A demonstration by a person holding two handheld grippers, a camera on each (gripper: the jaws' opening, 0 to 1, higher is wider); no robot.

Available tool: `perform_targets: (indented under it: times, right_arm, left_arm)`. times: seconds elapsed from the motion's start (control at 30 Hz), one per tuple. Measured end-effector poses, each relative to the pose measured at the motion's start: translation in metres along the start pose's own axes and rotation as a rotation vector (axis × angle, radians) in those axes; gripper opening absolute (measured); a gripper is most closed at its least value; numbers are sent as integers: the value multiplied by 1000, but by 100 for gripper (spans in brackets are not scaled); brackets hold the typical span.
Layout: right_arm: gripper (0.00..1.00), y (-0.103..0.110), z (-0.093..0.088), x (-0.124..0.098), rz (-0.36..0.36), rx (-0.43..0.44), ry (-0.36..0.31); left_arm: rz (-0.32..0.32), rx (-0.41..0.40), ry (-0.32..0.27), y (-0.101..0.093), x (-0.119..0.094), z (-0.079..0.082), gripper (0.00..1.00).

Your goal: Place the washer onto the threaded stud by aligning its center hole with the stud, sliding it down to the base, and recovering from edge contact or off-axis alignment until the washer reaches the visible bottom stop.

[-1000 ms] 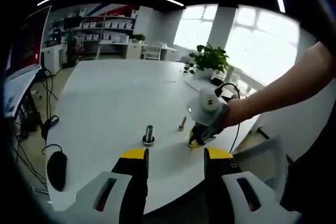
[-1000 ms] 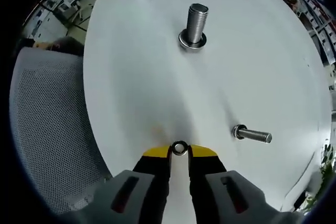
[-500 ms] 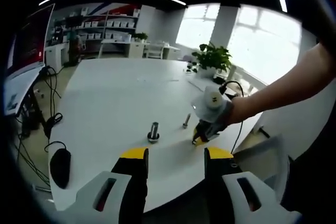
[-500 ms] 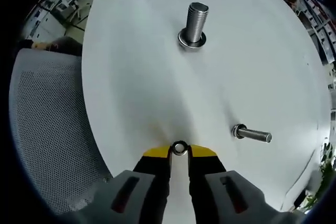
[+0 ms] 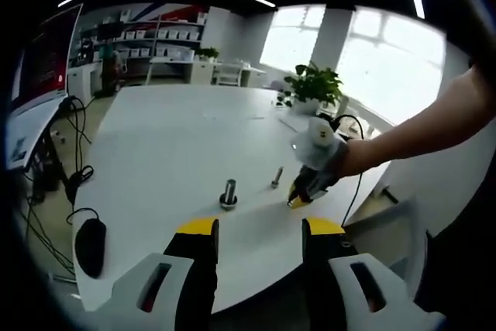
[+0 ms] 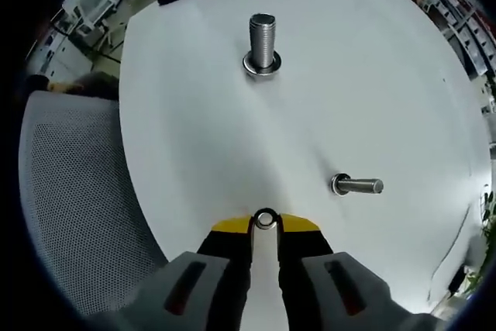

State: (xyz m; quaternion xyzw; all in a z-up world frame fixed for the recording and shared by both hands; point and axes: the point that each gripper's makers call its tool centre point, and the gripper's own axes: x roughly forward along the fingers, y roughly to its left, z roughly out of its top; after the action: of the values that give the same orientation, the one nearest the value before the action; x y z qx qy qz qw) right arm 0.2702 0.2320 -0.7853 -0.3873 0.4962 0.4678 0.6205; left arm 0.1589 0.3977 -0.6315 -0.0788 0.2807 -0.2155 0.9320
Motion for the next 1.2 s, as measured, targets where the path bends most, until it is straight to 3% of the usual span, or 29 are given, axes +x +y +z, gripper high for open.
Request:
perform_targets:
  times: [0.6,0.97,1.2]
  right_arm:
    - [13,-52,14,-56,-90,35,-103]
    - [13,-57,38,-47,-94,-11,-126]
    - [13,-62,37,-41,-93,-20,-93]
  left_arm:
    - [-31,6,-8,-15,5,1,41]
    - [-23,5,-4,-13,1,0,41]
    - [-10,-1,0,-9,0,-1,41]
